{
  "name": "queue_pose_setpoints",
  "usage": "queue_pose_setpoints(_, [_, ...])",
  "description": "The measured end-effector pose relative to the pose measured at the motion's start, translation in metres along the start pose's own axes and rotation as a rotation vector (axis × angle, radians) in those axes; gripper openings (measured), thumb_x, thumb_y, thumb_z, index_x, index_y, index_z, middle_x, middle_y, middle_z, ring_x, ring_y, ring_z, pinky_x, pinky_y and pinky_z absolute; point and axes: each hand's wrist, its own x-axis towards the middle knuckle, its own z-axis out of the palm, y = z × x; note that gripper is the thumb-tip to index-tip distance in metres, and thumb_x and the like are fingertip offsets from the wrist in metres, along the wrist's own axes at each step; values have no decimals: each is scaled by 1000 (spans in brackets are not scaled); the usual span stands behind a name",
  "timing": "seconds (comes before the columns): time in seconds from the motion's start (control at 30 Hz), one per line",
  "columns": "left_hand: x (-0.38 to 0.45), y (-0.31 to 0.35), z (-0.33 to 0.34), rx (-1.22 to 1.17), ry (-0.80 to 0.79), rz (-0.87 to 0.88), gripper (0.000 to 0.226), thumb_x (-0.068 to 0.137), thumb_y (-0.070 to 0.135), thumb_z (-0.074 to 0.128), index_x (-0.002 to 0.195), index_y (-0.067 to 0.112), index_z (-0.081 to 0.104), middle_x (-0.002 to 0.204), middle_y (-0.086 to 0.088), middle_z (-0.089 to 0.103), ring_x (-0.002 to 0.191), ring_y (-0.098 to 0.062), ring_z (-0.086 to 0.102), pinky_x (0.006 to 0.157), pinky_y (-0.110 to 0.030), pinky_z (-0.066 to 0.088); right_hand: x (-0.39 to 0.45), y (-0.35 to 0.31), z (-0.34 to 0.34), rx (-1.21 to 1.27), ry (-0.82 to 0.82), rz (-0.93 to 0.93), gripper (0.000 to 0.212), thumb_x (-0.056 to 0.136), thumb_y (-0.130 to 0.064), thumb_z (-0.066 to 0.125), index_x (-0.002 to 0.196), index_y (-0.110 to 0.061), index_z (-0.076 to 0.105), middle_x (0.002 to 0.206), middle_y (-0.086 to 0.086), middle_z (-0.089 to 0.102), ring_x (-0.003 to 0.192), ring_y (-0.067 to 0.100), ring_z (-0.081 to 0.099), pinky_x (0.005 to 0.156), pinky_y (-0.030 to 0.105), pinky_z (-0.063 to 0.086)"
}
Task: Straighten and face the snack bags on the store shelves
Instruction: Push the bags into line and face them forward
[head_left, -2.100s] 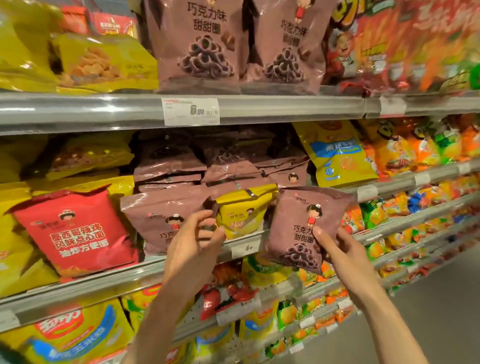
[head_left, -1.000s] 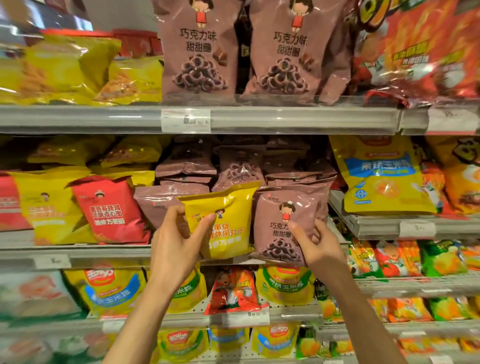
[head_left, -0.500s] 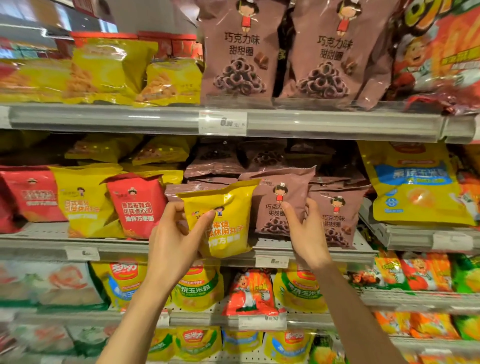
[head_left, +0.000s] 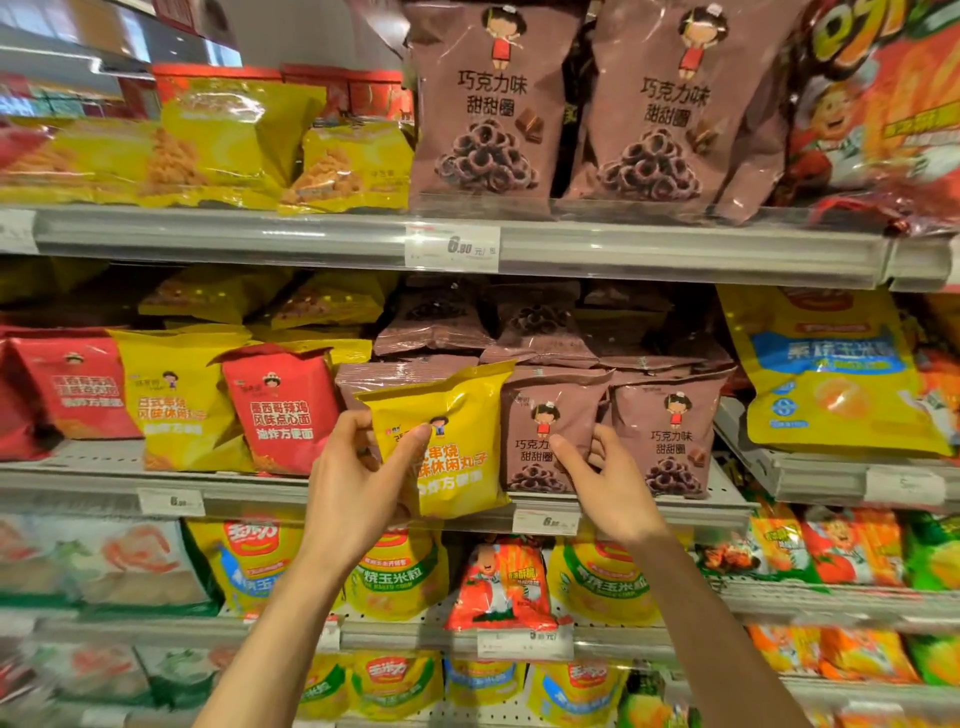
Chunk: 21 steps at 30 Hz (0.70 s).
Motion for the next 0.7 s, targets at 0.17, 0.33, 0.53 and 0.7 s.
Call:
queue_pose_setpoints(0.17, [-11,0,2,-32,-10,-34,31,85,50,76,94,25,60,79,-4,70,74,-29,68,69,-57,56,-9,7,-13,136,32,-22,58,94,-37,68,143,-14,47,132,-2,58,123,13,56,100,25,43])
queue_pose_setpoints(0.33, [-23,-4,3,-31,2,-66,29,87,44,77,93,21,60,76,-4,69,65,-31,67,57,-47,54,-33,21,-23,267,94,-42,29,91,-22,70,116,-11,63,89,-2,64,78,7,61,75,20,48])
queue_pose_setpoints(0.53, [-40,-3,-3,-73,14,-146,29,88,37,77,100,16,61,82,2,75,70,-20,73,58,-36,58,-50,30,-6,246,-10,32,7,93,-21,69,100,-23,69,89,-2,77,82,9,72,83,33,56])
queue_pose_setpoints(0.7, [-43,-9,-21,-104,23,-161,29,88,34,76,100,13,59,78,1,74,67,-19,71,56,-28,53,-60,21,18,175,-65,42,3,96,-24,66,98,-25,67,88,-5,76,76,2,71,80,27,56])
